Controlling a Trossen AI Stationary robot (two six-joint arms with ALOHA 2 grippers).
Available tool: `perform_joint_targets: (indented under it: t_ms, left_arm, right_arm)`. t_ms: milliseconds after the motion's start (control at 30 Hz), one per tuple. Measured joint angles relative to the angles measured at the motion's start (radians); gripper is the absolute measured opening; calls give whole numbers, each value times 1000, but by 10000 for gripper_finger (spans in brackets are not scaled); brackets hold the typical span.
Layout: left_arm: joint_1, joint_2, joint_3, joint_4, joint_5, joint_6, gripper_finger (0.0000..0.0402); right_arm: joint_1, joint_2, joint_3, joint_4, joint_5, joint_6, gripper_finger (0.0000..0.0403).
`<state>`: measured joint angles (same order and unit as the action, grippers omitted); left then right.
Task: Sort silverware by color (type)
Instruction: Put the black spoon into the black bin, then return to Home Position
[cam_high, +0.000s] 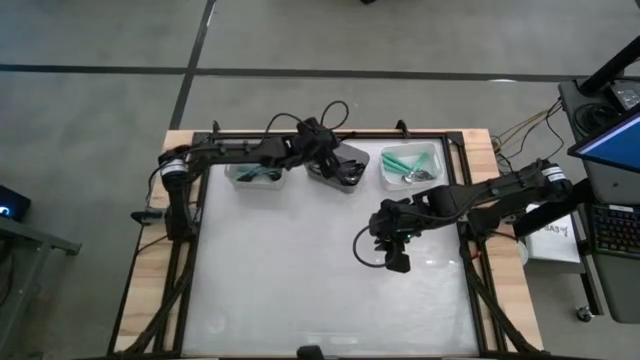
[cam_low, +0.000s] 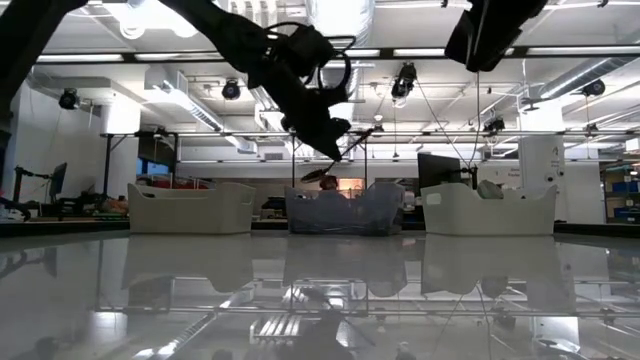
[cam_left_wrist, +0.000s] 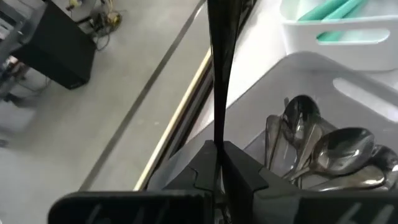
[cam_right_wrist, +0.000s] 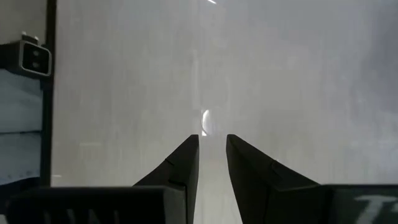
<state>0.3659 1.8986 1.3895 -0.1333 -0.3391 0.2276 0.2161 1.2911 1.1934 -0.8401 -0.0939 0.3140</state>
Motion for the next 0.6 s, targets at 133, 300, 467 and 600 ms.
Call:
perform_joint_targets:
  t_ms: [133,300,467,600]
  left_arm:
    - [6,30,-1,32,15,0,6]
    - [6,42,5,37,17,14,34]
    - [5,42,4,26,17,26,67]
    - [-8,38,6,25,17,-3,89]
  right_arm:
    - [0,0,-32,-1,0,-1,73]
    - [0,0,-79,0,0,0,73]
    - [0,0,-131,4,22,0,73]
    - [0,-6,-148,7,60,-1,73]
